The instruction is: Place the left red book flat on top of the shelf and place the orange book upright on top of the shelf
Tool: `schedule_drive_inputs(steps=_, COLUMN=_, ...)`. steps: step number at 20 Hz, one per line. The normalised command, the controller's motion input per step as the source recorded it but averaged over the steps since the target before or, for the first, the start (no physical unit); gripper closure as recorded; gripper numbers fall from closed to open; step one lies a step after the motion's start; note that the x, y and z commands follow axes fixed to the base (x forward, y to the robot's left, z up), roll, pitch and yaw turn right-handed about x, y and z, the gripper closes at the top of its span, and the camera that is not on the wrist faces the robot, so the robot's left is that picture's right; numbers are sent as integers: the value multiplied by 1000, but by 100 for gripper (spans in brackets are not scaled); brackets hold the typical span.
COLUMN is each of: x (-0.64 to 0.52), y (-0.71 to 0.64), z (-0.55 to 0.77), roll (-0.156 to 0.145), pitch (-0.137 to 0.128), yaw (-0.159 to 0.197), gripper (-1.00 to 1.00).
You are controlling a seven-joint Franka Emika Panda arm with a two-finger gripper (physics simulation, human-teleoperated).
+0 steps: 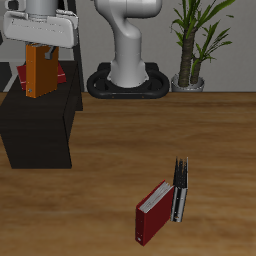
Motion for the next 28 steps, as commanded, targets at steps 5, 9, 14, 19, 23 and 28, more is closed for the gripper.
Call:
schedule_drive_inputs(steps=5, x=147, y=-241, z=-130, roll=-7, pitch=14, yaw=-41, gripper=100)
schedule_drive_inputs(steps=9, x=139, y=-118, z=-229, roll=5, pitch=20, yaw=-33, gripper=100)
schedule_drive_inputs(steps=14, x=70, y=-19, z=-272, roll=-22, pitch=45, yaw=-39, gripper=100)
schedule_drive_inputs(steps=19, x=-22, y=-11, z=-121, roll=-9, pitch=15, yaw=-26, gripper=-100)
schedule_drive_inputs(steps=23, x=-128, y=60, z=133, roll=-9, pitch=-29, yaw=28, gripper=-100)
schedule_drive_inputs(steps=28, x=-258, y=209, z=268, roll=31, pitch=-49, yaw=42, gripper=-100)
